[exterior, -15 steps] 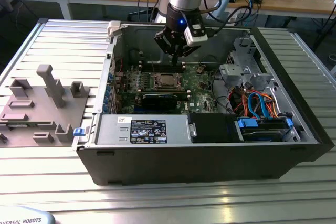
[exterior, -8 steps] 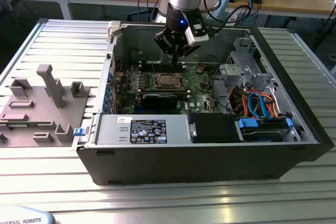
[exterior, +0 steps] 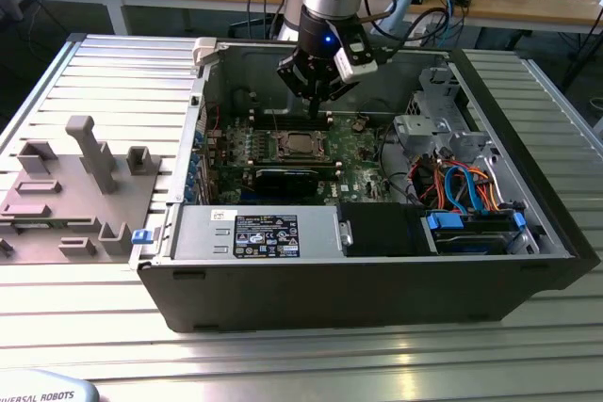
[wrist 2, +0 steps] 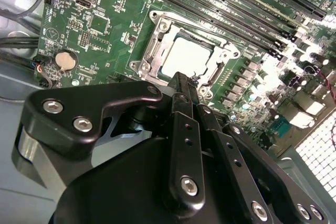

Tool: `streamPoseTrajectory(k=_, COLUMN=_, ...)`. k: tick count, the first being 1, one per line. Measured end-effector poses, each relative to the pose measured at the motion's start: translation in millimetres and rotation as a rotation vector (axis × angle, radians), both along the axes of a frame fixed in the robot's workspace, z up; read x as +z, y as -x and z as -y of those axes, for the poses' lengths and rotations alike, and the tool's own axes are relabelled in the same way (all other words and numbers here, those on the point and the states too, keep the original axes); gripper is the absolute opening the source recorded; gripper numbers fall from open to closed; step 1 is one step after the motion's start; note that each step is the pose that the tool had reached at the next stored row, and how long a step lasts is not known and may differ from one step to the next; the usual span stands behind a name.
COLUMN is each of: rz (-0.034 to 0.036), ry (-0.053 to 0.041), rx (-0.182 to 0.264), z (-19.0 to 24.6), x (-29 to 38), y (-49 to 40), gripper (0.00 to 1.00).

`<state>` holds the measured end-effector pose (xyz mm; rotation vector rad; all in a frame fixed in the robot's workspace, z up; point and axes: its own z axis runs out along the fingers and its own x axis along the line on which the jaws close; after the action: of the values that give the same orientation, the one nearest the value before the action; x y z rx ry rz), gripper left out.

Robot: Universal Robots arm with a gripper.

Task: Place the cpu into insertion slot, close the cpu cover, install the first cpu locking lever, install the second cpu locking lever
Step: 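Install the first cpu locking lever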

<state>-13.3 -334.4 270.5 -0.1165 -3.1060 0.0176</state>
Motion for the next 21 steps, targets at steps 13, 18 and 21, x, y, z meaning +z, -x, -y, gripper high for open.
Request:
streamPoseTrajectory(k=13, rz=0.0001, ry=0.0, rx=0.09, z=0.0, x=0.0, y=0.0, gripper=0.11)
streamPoseTrajectory(k=18, rz=0.0, ry=0.0, rx=0.127, z=0.0, x=0.0, y=0.0, gripper=0.11)
streamPoseTrajectory(k=21, rz=0.0001, ry=0.0, rx=0.142, z=0.0, x=0.0, y=0.0, gripper=0.11)
